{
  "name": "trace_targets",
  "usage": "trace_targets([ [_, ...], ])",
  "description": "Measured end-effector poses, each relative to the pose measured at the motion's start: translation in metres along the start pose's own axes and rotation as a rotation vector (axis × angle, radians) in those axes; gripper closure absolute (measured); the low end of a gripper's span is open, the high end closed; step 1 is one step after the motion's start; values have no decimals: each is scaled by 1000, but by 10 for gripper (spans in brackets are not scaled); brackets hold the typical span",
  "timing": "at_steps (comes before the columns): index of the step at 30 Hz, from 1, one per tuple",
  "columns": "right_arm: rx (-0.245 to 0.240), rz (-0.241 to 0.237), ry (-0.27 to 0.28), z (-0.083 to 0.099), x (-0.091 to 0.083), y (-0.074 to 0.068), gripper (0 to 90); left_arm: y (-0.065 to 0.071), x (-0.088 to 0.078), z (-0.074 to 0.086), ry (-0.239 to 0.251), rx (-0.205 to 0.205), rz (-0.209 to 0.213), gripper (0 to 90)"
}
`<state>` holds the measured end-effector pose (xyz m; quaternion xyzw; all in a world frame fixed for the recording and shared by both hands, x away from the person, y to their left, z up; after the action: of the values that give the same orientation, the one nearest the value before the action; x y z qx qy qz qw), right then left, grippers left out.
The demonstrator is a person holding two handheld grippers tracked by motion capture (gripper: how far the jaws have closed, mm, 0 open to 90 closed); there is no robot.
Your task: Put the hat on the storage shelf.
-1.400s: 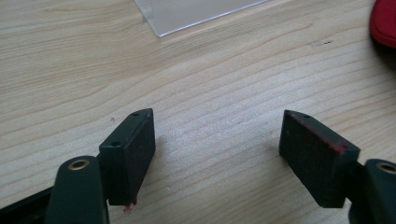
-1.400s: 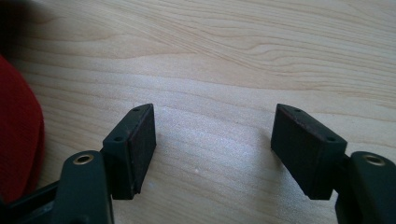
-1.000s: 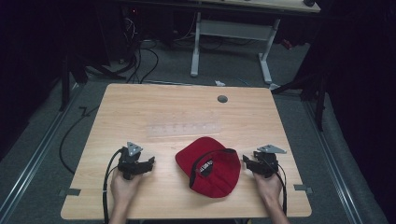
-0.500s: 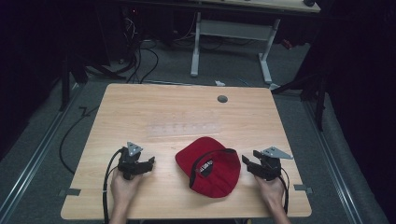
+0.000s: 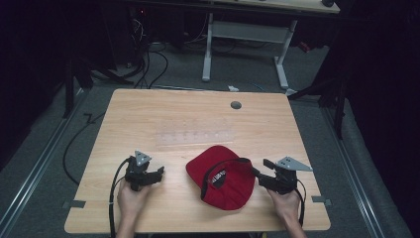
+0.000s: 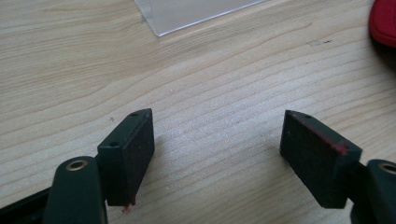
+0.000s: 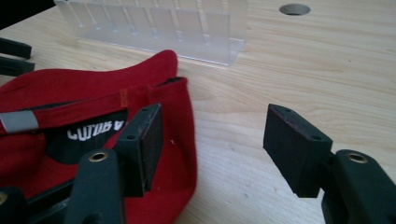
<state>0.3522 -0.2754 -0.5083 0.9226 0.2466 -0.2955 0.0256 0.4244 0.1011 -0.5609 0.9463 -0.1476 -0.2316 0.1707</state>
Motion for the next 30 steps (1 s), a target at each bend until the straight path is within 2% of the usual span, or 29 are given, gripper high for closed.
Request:
trace_targets([
  [3,-10,-12,-7,-2,4,-3,368,0,0,0,0,1,0,264],
  [11,-39,-60,-76,-6,28,-14,349,0,0,0,-1,0,1,263],
  [15,-47,-80,-89,-7,38,-18,353,0,0,0,-1,1,1,263],
  [21,-35,-103,-93,-6,49,-19,382,0,0,0,-1,0,1,263],
  [25,-7,-129,-125,-3,58,-19,394,0,0,0,-1,0,1,262],
  [30,-5,-138,-141,0,66,-18,413,0,0,0,-2,1,1,262],
])
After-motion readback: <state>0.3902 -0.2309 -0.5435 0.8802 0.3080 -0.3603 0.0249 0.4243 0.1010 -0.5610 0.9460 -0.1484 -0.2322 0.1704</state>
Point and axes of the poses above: each handheld gripper's, and its own axes: x roughly forward along the jaws, z roughly out of its underside, y roughly to its right, the point moved 4 cm from there along x, roughly forward along the jaws, and after that the axes turned 3 degrees about -y, right-handed, at the moved point
